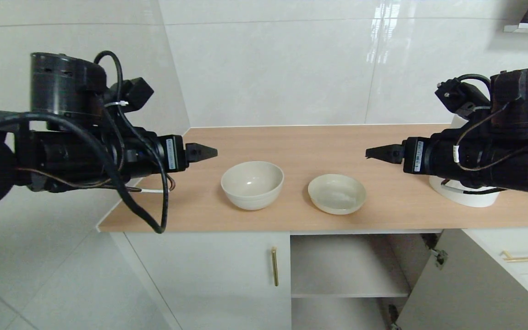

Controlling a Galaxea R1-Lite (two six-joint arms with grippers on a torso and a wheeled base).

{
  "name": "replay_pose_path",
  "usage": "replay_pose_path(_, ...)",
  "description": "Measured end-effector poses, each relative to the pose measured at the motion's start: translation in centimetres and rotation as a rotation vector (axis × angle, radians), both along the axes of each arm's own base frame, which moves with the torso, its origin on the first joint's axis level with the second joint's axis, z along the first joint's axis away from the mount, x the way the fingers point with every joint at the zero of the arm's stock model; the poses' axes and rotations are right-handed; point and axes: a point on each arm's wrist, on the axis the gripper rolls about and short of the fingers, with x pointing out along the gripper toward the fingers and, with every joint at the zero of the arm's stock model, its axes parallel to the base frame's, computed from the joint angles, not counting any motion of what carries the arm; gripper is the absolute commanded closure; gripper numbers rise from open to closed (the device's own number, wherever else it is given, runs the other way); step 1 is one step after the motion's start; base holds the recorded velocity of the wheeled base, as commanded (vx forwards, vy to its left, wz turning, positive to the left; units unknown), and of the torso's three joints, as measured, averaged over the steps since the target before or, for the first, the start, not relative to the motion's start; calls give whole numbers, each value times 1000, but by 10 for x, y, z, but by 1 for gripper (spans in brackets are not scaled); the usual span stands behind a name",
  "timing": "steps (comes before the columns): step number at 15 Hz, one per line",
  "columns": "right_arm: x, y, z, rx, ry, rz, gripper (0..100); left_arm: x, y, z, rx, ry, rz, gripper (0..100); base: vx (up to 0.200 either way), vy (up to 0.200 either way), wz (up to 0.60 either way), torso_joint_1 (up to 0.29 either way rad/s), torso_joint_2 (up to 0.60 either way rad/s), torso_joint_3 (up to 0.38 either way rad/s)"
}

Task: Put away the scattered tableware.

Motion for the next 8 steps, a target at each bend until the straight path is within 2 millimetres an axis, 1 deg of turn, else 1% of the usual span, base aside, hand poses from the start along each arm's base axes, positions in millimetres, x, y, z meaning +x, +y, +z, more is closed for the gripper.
replay_pose_path(2,3,3,-3,-5,10,4,0,19,-5,-16,23,36,24,0,0,0,0,0,0,0)
replay_pose_path(3,4,3,-4,-6,12,3,0,29,-7,-24,50,50,65,0,0,0,0,0,0,0)
replay_pose_path(5,5,4,-6,-9,16,0,0,53,-14,-42,151,60,234,0,0,0,0,0,0,0)
replay_pose_path(6,5,4,-6,-9,16,1,0,62,-18,-49,183,62,280,0,0,0,0,0,0,0)
replay_pose_path(8,6,5,-8,-13,21,3,0,72,-32,-60,188,79,286,0,0,0,0,0,0,0)
